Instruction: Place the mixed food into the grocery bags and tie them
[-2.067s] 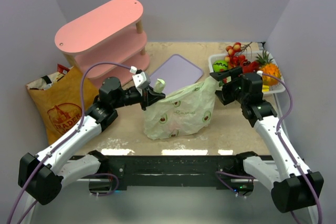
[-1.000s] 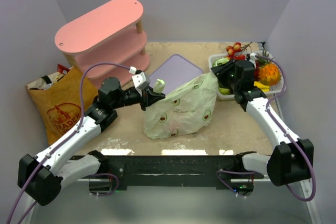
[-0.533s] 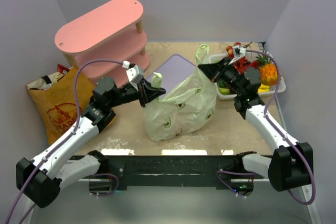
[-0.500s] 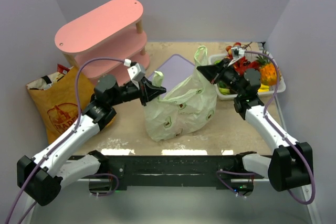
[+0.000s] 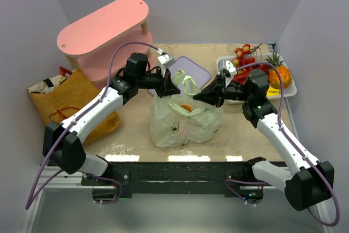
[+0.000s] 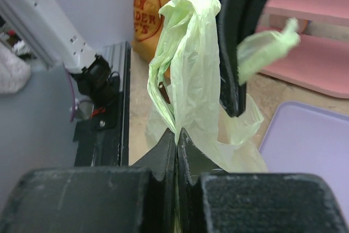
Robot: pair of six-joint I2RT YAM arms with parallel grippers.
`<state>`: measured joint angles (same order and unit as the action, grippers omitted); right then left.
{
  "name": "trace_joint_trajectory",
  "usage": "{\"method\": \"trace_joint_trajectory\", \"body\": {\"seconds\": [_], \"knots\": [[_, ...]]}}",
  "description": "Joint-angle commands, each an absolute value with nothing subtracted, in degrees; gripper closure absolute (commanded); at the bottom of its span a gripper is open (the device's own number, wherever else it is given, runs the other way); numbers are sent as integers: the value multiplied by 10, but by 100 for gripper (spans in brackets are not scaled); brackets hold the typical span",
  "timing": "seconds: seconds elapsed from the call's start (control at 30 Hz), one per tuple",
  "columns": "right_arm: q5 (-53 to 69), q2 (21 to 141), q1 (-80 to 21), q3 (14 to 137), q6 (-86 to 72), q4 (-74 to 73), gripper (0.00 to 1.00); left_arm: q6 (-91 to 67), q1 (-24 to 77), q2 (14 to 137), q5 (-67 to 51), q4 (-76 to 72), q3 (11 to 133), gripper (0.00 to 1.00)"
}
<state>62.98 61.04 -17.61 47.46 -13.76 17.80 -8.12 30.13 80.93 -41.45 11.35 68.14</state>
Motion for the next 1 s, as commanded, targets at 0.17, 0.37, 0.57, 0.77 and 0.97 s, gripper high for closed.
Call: {"method": "trace_joint_trajectory", "body": {"seconds": [0.17, 0.37, 0.57, 0.77, 0.97], "knots": [[652, 662, -204, 548, -4, -18, 100, 61, 300, 833, -468, 273, 749, 100], [646, 714, -221, 600, 32, -70, 100, 83, 300, 827, -447, 290, 739, 100], [637, 762, -234, 650, 39, -112, 100, 94, 300, 818, -440, 298, 736, 89], [618, 789, -236, 673, 46, -134, 100, 92, 300, 776, -410, 294, 714, 52], [608, 810, -243, 700, 55, -150, 100, 96, 300, 749, -405, 302, 695, 30]]}}
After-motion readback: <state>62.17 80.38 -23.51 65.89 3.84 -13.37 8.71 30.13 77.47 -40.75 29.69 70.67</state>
